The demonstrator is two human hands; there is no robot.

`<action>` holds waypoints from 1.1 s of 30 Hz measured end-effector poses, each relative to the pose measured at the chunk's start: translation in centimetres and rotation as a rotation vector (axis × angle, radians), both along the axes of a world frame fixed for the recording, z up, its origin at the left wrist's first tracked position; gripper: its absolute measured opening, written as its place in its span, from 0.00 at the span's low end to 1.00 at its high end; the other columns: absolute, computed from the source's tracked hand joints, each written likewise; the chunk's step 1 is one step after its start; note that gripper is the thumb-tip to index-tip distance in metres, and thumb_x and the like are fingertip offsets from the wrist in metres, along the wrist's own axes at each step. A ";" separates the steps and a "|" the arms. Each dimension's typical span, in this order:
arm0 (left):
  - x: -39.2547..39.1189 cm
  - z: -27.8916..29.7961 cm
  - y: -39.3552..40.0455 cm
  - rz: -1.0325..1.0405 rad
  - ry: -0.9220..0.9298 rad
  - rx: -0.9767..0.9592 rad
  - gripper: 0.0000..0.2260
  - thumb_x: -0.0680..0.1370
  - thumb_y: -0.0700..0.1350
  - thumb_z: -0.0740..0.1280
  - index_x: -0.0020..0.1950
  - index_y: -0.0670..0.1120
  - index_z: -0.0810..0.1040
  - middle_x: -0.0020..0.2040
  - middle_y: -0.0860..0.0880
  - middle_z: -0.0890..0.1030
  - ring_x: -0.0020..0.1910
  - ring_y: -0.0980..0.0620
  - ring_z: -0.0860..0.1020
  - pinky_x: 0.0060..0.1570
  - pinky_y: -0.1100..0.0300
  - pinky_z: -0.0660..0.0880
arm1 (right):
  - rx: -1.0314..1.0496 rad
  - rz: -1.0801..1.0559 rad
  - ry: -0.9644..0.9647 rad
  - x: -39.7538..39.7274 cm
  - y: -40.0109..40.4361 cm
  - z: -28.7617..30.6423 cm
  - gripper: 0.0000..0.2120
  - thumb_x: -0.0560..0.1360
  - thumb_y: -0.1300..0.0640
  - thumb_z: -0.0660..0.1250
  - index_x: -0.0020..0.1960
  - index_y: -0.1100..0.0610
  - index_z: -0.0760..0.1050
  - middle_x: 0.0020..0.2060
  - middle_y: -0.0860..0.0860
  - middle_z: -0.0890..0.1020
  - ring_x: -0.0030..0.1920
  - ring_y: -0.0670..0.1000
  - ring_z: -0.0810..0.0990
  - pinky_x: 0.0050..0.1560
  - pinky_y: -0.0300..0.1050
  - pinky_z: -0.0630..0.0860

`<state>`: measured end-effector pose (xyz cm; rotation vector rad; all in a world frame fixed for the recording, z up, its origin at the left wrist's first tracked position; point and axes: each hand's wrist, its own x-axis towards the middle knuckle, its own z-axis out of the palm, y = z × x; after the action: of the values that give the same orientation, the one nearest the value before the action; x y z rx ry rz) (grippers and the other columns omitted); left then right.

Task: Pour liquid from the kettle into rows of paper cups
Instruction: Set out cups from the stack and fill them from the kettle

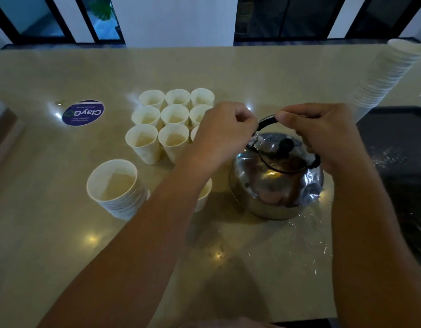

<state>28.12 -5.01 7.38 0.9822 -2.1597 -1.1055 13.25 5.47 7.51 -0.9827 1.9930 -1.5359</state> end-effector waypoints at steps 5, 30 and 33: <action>-2.7 -1.7 1.1 -0.061 -0.006 0.068 0.19 0.78 0.46 0.68 0.69 0.52 0.75 0.63 0.51 0.80 0.56 0.54 0.79 0.58 0.55 0.78 | -0.041 -0.176 -0.006 -0.9 -0.3 -1.8 0.04 0.72 0.49 0.77 0.41 0.43 0.83 0.28 0.37 0.81 0.31 0.36 0.76 0.32 0.32 0.71; 8.2 -2.8 6.3 0.125 0.335 -0.272 0.07 0.75 0.37 0.66 0.47 0.48 0.77 0.38 0.52 0.72 0.37 0.52 0.71 0.37 0.65 0.68 | 0.000 -0.031 0.283 5.8 -0.9 -1.3 0.03 0.78 0.51 0.69 0.46 0.47 0.81 0.33 0.42 0.81 0.33 0.42 0.79 0.34 0.34 0.73; 11.5 -5.8 8.8 0.210 0.371 -0.175 0.05 0.74 0.41 0.64 0.43 0.52 0.74 0.36 0.59 0.72 0.34 0.58 0.70 0.36 0.70 0.66 | 0.348 0.277 0.155 7.6 -1.5 -2.6 0.09 0.78 0.43 0.68 0.46 0.46 0.82 0.32 0.45 0.83 0.31 0.45 0.81 0.34 0.44 0.76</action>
<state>39.61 3.82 1.61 0.8282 -1.7773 -0.8996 20.82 3.99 4.92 -1.1952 2.0326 -0.9535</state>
